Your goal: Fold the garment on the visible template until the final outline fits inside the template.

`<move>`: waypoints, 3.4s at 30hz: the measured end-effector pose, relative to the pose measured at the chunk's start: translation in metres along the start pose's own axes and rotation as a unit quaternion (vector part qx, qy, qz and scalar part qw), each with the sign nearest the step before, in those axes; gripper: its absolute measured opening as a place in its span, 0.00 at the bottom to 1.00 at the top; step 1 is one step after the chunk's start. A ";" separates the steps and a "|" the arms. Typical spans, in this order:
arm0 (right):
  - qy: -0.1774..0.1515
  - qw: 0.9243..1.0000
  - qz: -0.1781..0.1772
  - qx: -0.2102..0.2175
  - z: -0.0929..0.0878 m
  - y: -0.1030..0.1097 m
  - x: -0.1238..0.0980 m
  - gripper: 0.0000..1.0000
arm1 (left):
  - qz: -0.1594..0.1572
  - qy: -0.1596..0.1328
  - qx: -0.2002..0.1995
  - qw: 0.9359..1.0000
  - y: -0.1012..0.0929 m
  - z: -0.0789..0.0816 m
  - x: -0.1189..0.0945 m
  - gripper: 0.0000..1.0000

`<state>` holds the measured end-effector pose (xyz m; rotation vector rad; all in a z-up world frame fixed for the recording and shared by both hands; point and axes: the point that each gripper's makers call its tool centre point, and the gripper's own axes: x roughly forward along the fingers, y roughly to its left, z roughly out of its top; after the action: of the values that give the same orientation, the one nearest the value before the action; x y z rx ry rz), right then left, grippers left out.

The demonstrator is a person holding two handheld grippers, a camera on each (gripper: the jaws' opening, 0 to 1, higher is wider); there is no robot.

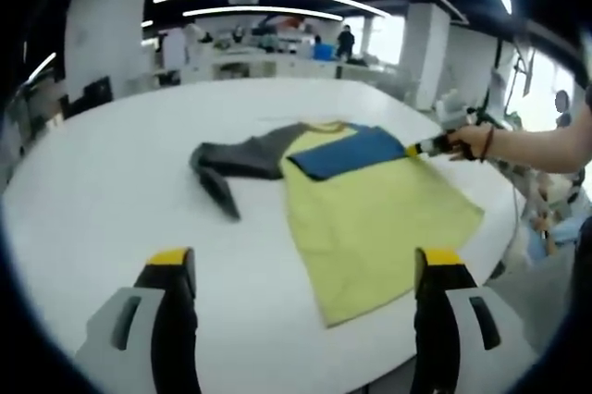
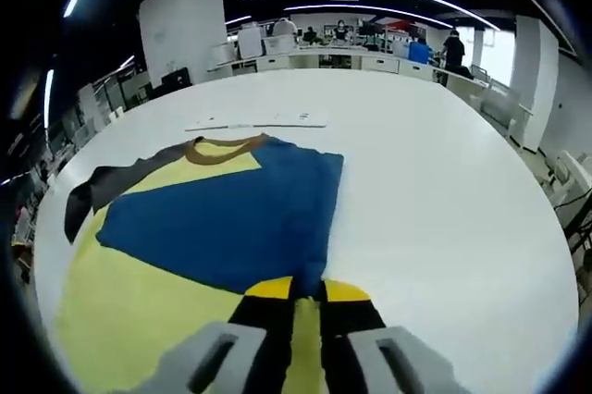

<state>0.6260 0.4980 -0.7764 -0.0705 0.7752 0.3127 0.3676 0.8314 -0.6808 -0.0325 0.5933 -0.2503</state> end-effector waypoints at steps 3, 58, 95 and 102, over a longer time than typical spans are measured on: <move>0.000 1.000 0.000 0.001 -0.001 0.003 -0.004 0.02 | 0.001 -0.001 -0.002 1.000 0.001 -0.001 -0.001 0.94; 0.030 0.998 0.012 -0.053 -0.002 -0.057 -0.010 0.02 | 0.039 -0.021 -0.012 0.999 0.049 0.016 0.051 0.61; -0.099 0.980 0.150 -0.091 0.047 0.018 -0.118 1.00 | 0.048 0.001 0.008 0.999 0.075 0.017 0.106 0.48; -0.119 0.974 0.177 -0.076 0.050 0.030 -0.146 1.00 | 0.052 0.007 -0.002 0.999 0.079 0.007 0.117 0.38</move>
<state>0.5527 0.4981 -0.6372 -0.0380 0.5224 0.7075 0.4827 0.8793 -0.7478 -0.0049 0.6070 -0.1489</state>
